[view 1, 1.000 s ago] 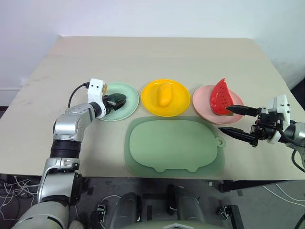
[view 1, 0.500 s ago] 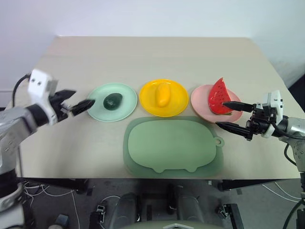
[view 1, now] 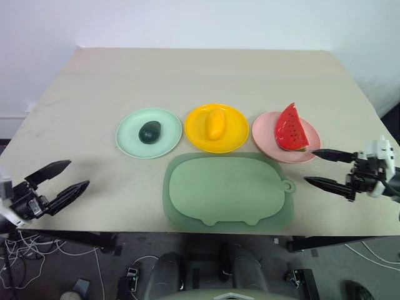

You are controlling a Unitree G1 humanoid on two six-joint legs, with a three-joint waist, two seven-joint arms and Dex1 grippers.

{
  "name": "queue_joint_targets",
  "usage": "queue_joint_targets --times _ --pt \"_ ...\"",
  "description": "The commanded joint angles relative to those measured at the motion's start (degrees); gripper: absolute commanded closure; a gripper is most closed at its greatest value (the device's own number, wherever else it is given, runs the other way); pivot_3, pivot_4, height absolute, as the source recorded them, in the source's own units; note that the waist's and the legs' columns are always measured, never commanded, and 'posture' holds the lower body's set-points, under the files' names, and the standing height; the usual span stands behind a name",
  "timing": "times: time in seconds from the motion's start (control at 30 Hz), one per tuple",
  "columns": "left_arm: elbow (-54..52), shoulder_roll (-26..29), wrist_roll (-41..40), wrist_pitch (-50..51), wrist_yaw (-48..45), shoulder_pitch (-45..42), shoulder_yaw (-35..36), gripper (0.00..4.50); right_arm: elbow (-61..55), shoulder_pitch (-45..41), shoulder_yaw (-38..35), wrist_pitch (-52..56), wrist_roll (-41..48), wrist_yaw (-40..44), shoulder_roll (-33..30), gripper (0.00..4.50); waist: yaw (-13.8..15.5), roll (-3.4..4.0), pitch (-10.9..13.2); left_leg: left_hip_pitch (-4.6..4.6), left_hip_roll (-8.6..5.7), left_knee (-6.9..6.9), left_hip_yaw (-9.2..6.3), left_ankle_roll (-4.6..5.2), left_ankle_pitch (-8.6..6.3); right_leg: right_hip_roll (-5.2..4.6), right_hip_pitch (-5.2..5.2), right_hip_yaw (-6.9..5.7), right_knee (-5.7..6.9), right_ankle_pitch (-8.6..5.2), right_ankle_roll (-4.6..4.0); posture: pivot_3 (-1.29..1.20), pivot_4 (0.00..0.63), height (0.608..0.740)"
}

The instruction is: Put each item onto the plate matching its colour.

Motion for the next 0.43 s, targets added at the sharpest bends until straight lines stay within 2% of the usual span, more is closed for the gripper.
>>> queue_joint_targets --times 0.03,0.23,0.43 --pt "3.03 -2.29 1.45 -9.74 -0.53 -1.55 -0.64 0.01 2.64 1.84 -3.46 -5.1 -0.65 0.9 -0.06 0.0 0.11 -0.01 -0.01 0.0 0.0 0.0 -0.01 0.01 0.0 -0.01 0.01 0.0 0.0 0.0 0.0 0.0 0.15 0.733" --pt "6.84 -4.48 1.32 -17.15 -1.14 -3.75 -3.57 0.01 4.22 4.13 -4.63 -10.65 -0.95 0.13 1.91 0.0 -0.04 -0.02 -0.02 0.0 0.02 0.0 0.0 0.02 -0.01 -0.01 0.0 0.0 0.02 0.07 0.11 0.0 0.15 0.733" --pt "10.69 -3.92 0.85 -20.96 -2.16 -5.31 -5.53 0.01 5.62 5.34 -5.95 -14.86 -0.46 -0.88 3.51 0.0 -0.02 -0.01 -0.03 0.02 0.02 0.0 0.01 0.02 -0.01 -0.01 0.0 0.01 0.03 0.08 0.11 0.0 0.15 0.733"
